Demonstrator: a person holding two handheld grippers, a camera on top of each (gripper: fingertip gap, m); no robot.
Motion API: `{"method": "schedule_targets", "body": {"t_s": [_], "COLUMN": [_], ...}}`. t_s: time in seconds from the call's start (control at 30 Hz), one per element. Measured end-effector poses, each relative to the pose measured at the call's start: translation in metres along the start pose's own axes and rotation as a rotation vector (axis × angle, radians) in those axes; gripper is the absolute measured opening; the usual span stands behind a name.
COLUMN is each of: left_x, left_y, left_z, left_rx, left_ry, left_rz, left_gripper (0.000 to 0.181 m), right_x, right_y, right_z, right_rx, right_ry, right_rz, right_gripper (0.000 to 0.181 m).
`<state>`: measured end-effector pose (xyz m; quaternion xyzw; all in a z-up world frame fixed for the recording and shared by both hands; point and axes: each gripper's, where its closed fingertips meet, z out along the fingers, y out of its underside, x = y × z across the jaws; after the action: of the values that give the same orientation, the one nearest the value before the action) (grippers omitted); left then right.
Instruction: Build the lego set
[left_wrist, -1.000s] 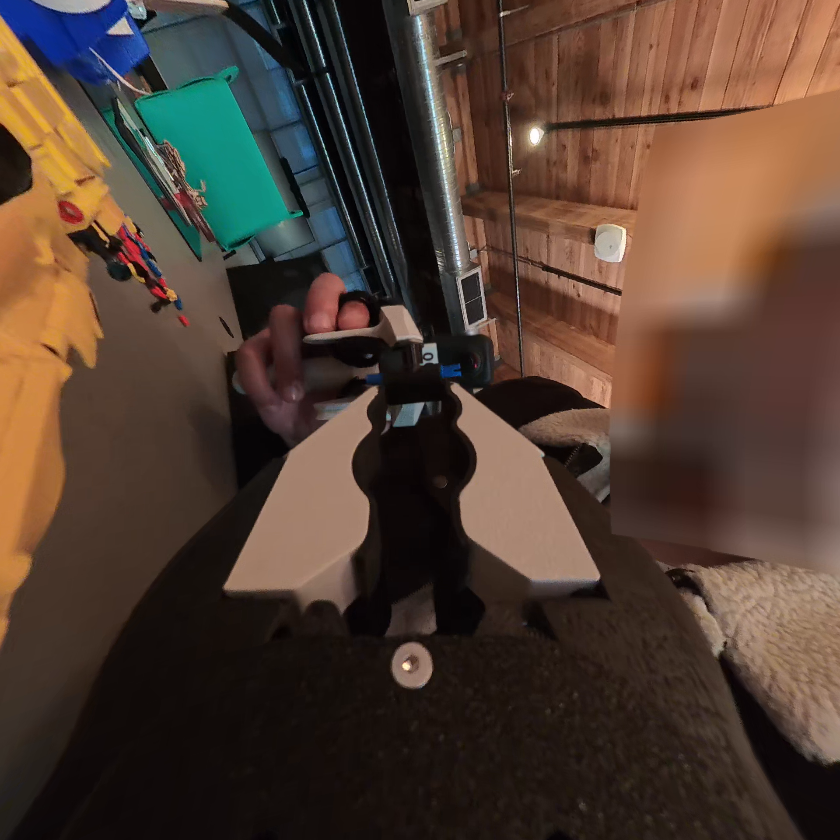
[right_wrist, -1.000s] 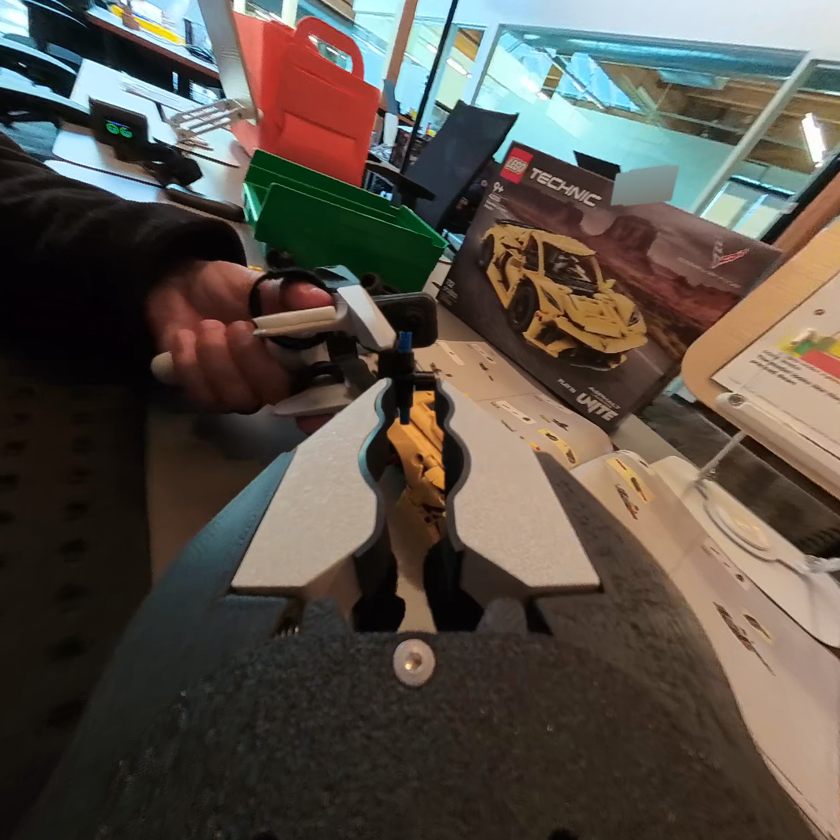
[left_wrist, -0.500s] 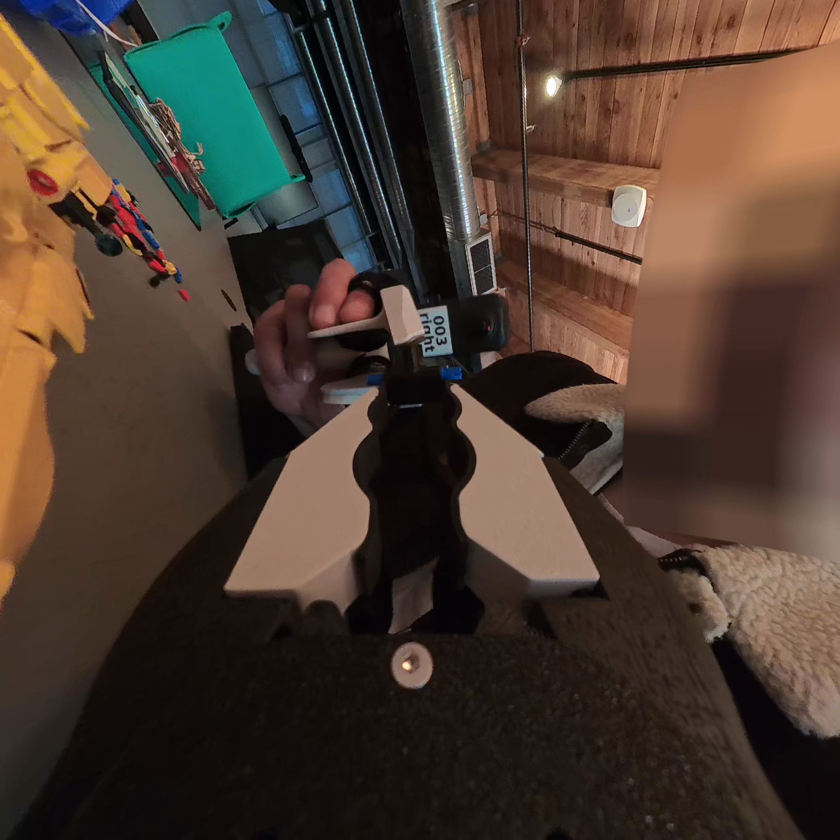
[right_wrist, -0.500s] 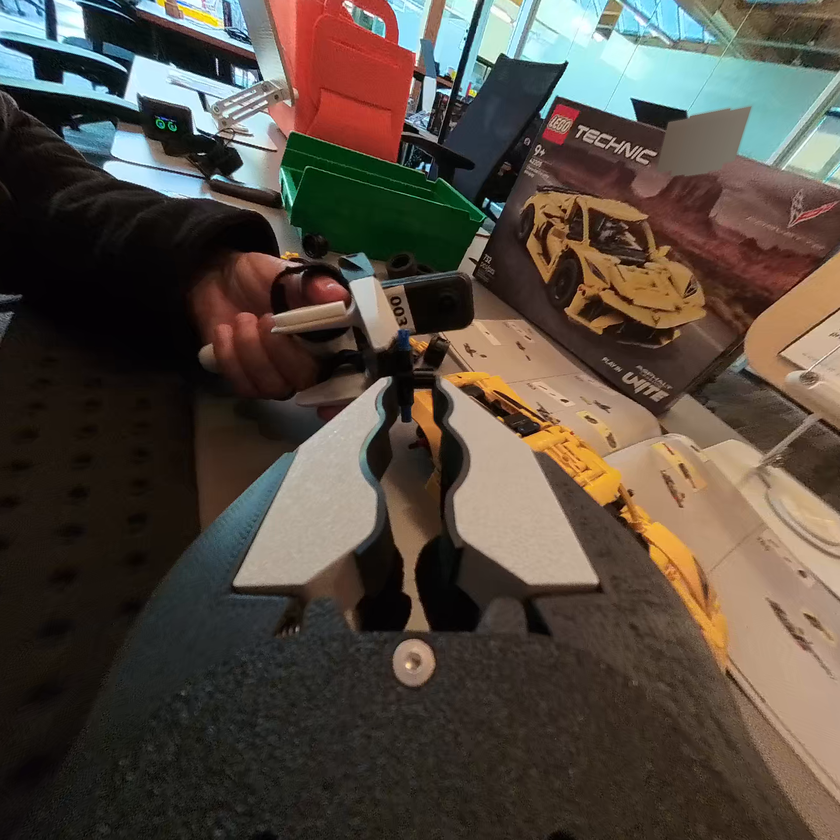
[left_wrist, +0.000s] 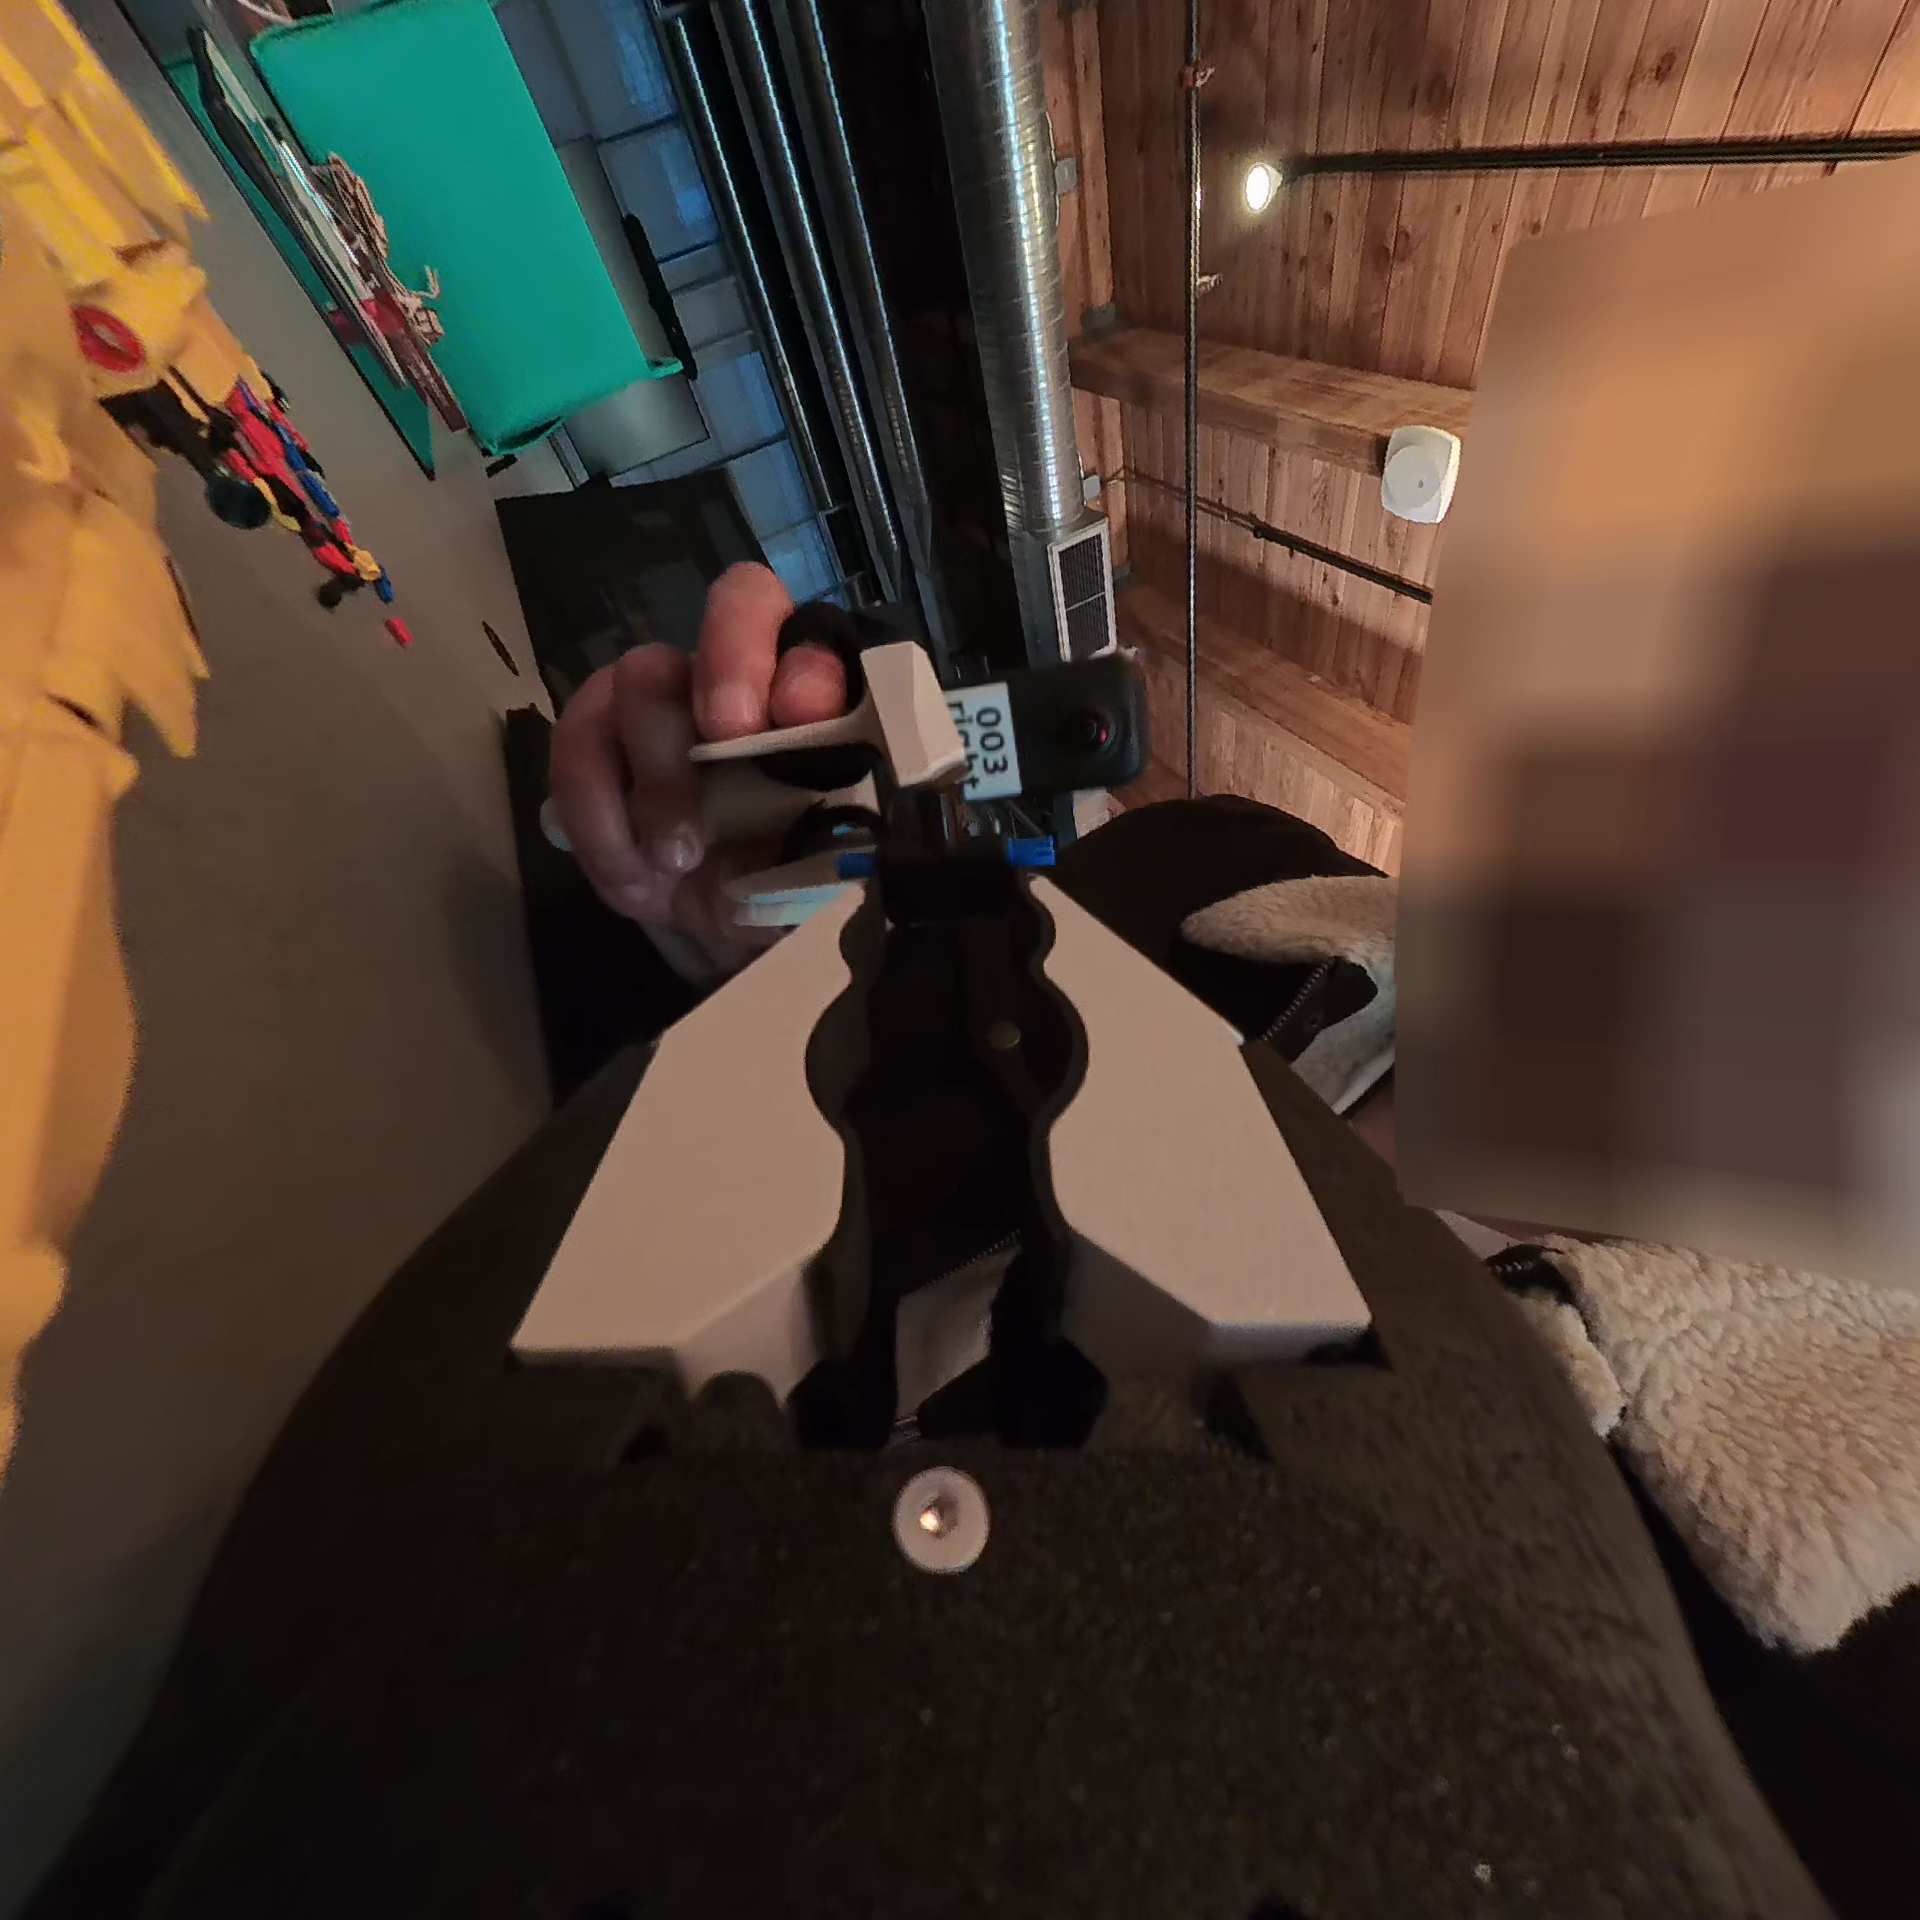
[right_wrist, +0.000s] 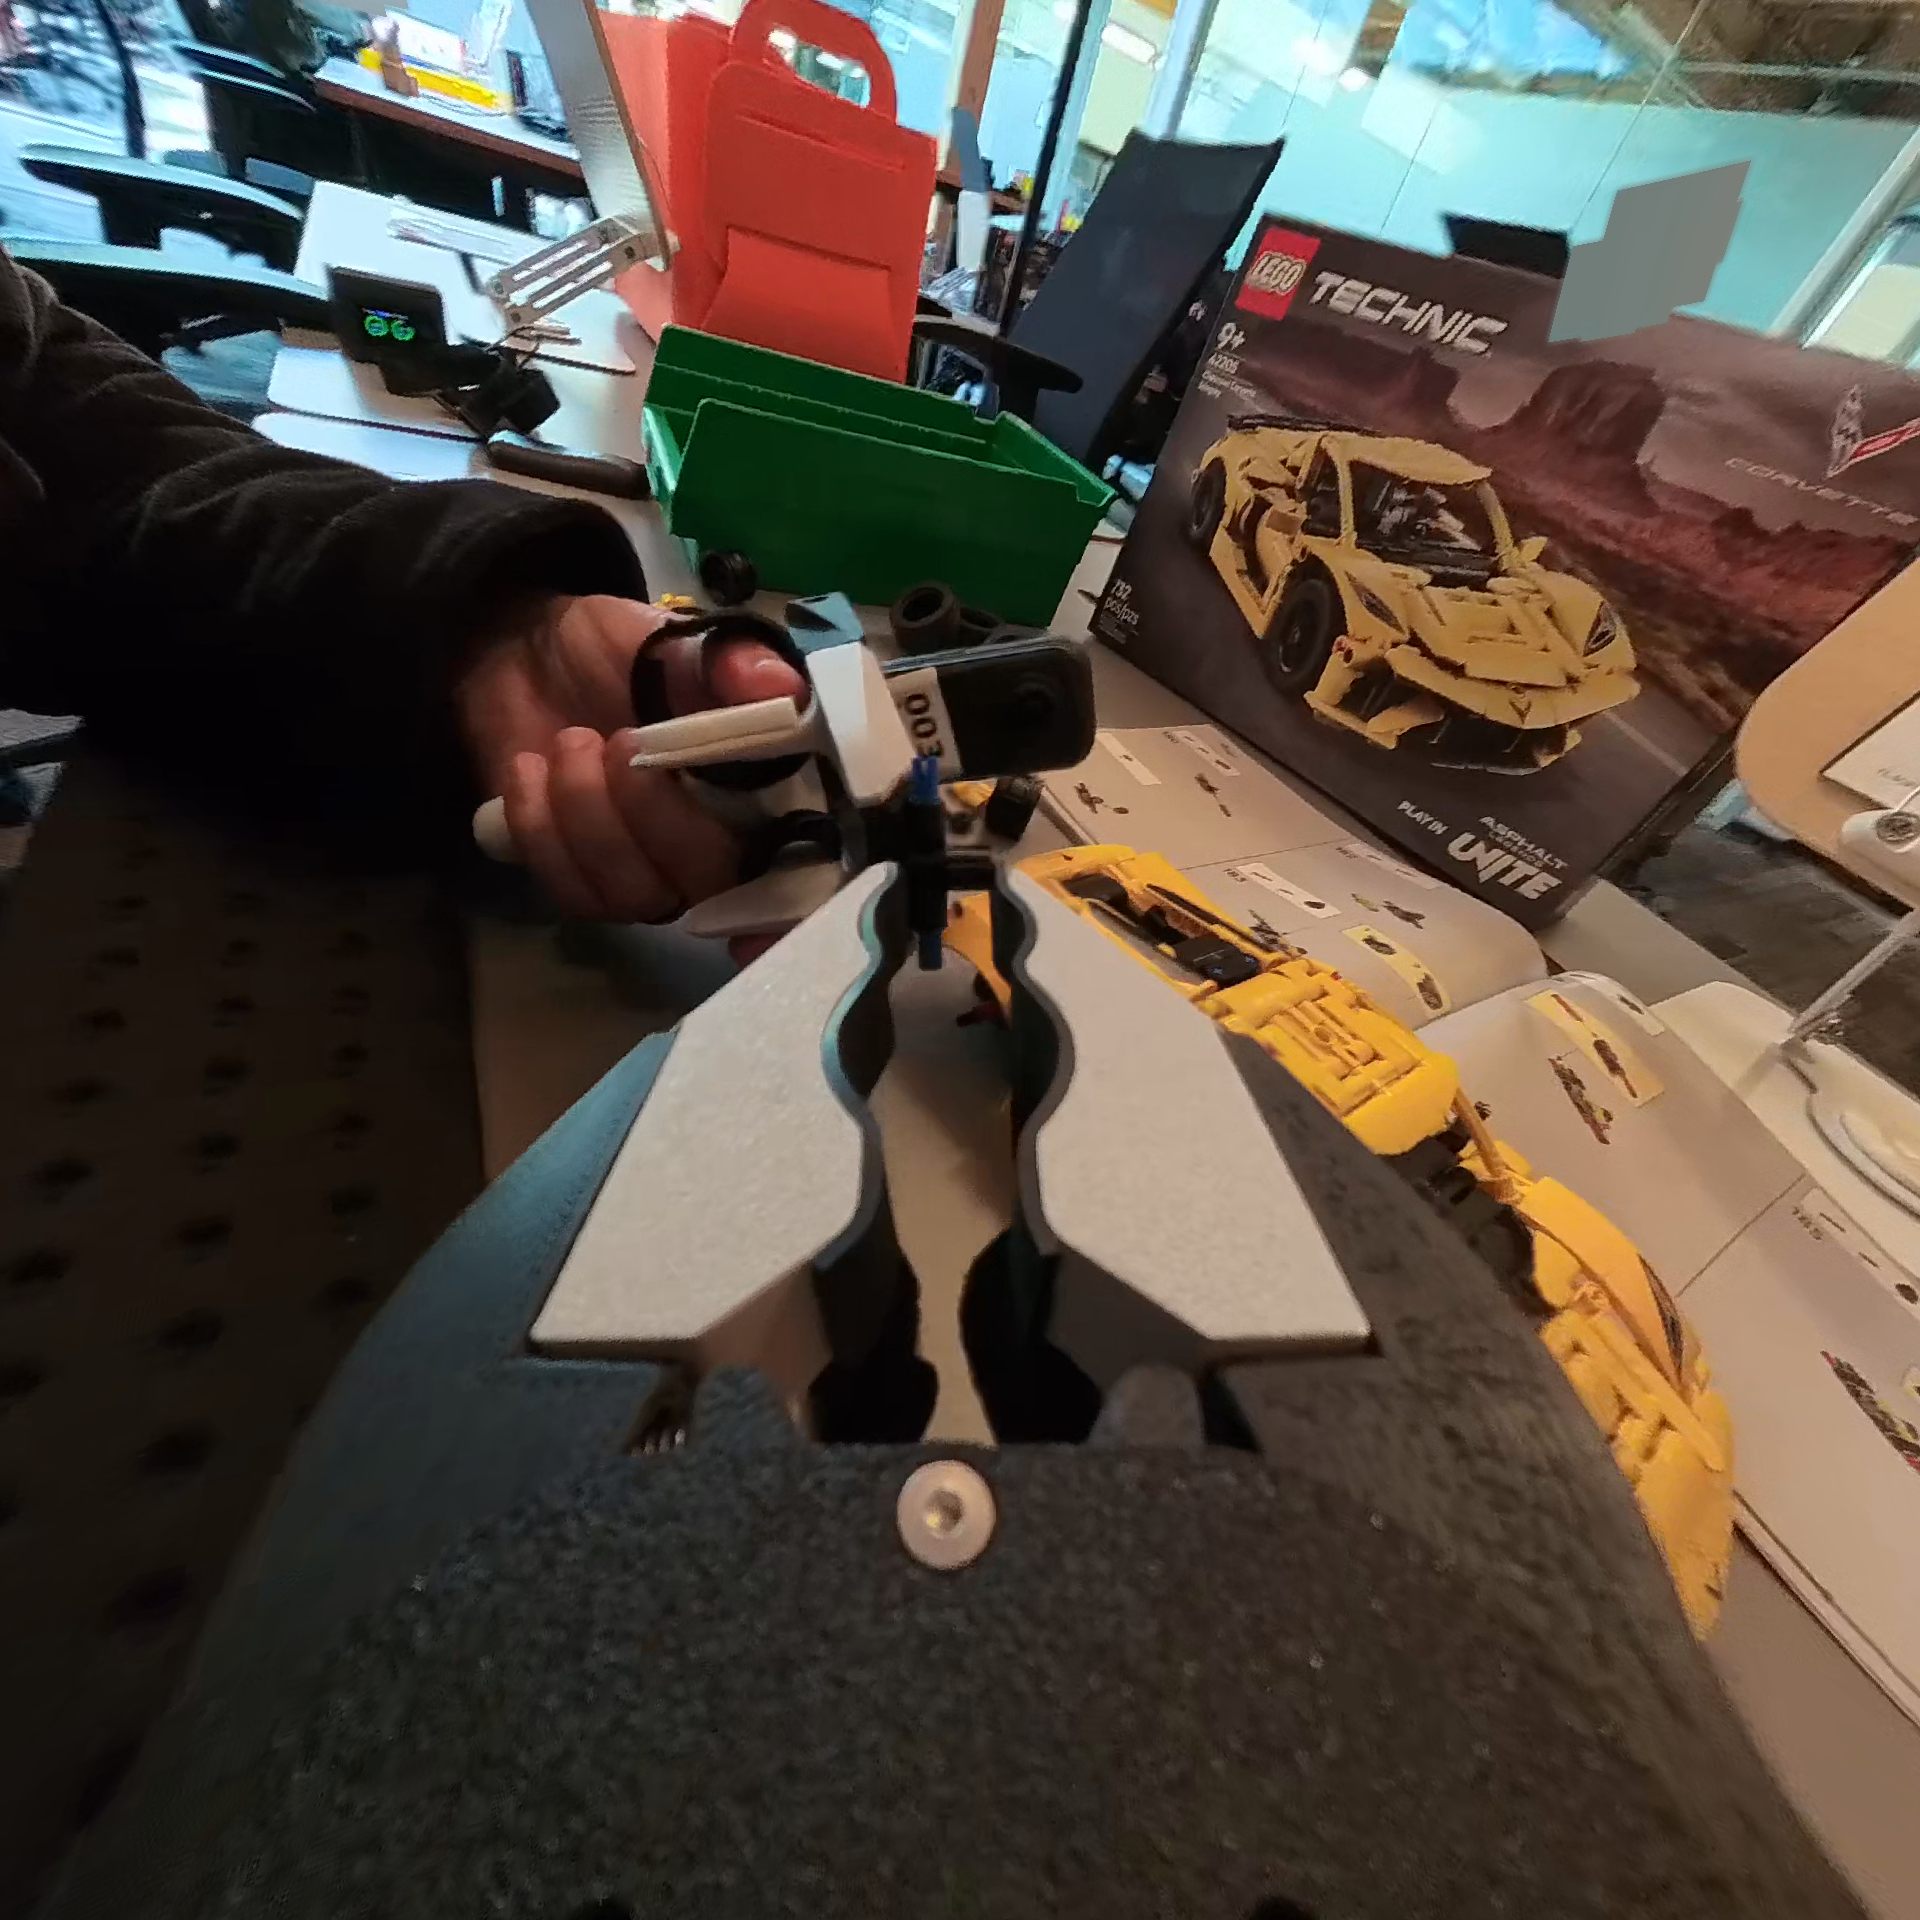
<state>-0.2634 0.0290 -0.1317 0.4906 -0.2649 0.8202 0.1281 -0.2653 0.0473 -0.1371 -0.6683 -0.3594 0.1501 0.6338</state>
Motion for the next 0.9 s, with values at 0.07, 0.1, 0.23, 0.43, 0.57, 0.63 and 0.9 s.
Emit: {"method": "schedule_targets", "body": {"t_s": [0.07,0.1,0.23,0.43,0.57,0.63,0.9], "left_x": [0.001,-0.001,-0.017,-0.012,-0.011,-0.010,-0.013], "left_y": [0.000,-0.002,-0.017,-0.068,-0.088,-0.096,-0.100], "left_z": [0.001,0.001,-0.012,-0.048,-0.075,-0.089,-0.098], "left_rx": [-0.002,0.005,-0.003,0.182,0.249,0.276,0.282], "left_ry": [0.005,-0.018,-0.277,-0.662,-0.922,-1.032,-1.063], "left_rz": [0.003,0.023,0.304,0.785,0.963,1.006,0.978], "left_gripper": [0.024,0.025,0.026,0.029,0.026,0.023,0.021], "right_x": [0.000,0.003,0.025,0.021,0.004,-0.001,-0.002], "right_y": [-0.001,0.002,0.014,0.096,0.126,0.129,0.128], "right_z": [-0.001,0.000,-0.001,-0.027,-0.031,-0.030,-0.024], "right_rx": [-0.023,-0.041,-0.194,-0.743,-0.887,-0.904,-0.800], "right_ry": [-0.025,-0.021,0.027,-0.080,-0.109,-0.125,-0.187], "right_rz": [0.032,0.045,0.142,0.356,0.279,0.246,0.372], "right_gripper": [0.013,0.013,0.014,0.015,0.015,0.015,0.015]}}
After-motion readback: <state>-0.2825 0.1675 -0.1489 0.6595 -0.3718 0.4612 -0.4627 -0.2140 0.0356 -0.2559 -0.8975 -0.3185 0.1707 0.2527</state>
